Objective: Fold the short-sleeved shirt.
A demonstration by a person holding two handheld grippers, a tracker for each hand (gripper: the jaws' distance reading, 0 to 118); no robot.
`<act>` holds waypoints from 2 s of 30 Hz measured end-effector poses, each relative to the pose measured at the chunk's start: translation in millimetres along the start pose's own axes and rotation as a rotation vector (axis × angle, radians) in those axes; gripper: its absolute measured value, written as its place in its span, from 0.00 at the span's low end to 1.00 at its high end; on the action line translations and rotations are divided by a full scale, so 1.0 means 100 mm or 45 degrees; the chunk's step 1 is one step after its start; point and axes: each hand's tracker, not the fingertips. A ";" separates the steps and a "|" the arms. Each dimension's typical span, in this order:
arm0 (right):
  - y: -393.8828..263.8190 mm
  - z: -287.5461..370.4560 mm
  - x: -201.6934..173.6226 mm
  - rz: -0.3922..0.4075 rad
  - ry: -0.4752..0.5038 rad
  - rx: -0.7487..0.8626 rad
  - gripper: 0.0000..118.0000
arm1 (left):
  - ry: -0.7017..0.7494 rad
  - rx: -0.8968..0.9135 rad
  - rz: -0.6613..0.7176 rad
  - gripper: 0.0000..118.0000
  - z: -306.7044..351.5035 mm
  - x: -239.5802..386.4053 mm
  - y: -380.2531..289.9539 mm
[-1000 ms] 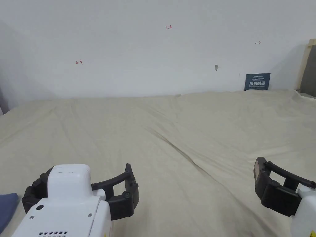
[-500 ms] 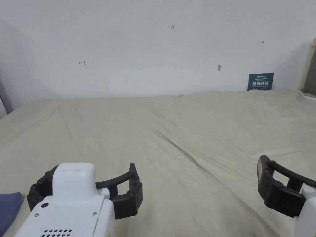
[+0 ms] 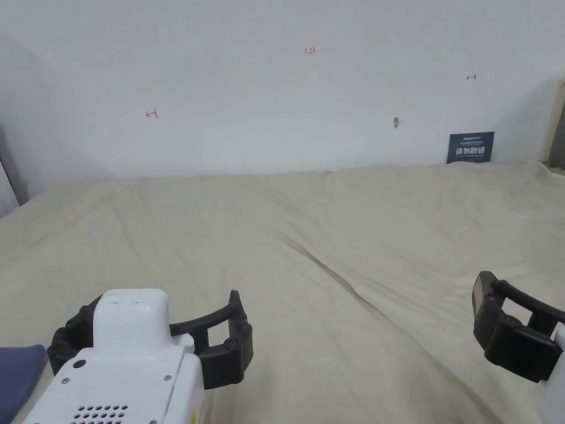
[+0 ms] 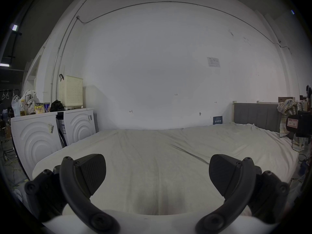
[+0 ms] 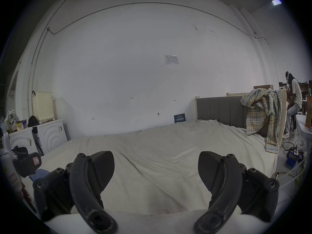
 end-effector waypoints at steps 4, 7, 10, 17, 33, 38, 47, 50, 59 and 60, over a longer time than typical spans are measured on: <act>0.00 0.01 0.00 -0.006 0.013 0.006 0.88 | -0.026 -0.005 0.025 1.00 -0.01 0.00 0.00; -0.01 0.01 -0.01 0.006 0.000 0.007 0.88 | -0.025 -0.010 0.029 1.00 -0.02 0.00 0.01; -0.02 0.00 -0.01 0.008 0.008 0.000 0.88 | -0.023 -0.018 0.026 1.00 -0.02 0.01 0.00; -0.02 0.00 -0.02 0.017 0.000 -0.001 0.88 | -0.022 -0.024 0.017 1.00 -0.03 0.01 -0.02; -0.03 -0.03 0.00 0.019 -0.023 -0.014 0.88 | -0.024 -0.020 0.005 1.00 -0.02 0.04 -0.02; -0.04 -0.03 0.00 0.040 -0.028 -0.008 0.88 | -0.020 -0.019 0.006 1.00 -0.02 0.04 -0.03; 0.01 -0.04 0.00 0.088 -0.030 0.019 0.88 | -0.016 -0.019 0.009 1.00 -0.02 0.03 -0.02; 0.03 -0.04 0.02 0.069 -0.016 0.014 0.88 | -0.015 -0.019 0.010 1.00 -0.03 0.03 -0.01; 0.04 -0.06 0.02 0.080 -0.026 0.016 0.88 | -0.015 -0.017 0.001 1.00 -0.06 0.07 0.00; 0.04 -0.06 0.02 0.078 -0.028 0.015 0.88 | -0.020 -0.019 0.004 1.00 -0.06 0.07 0.00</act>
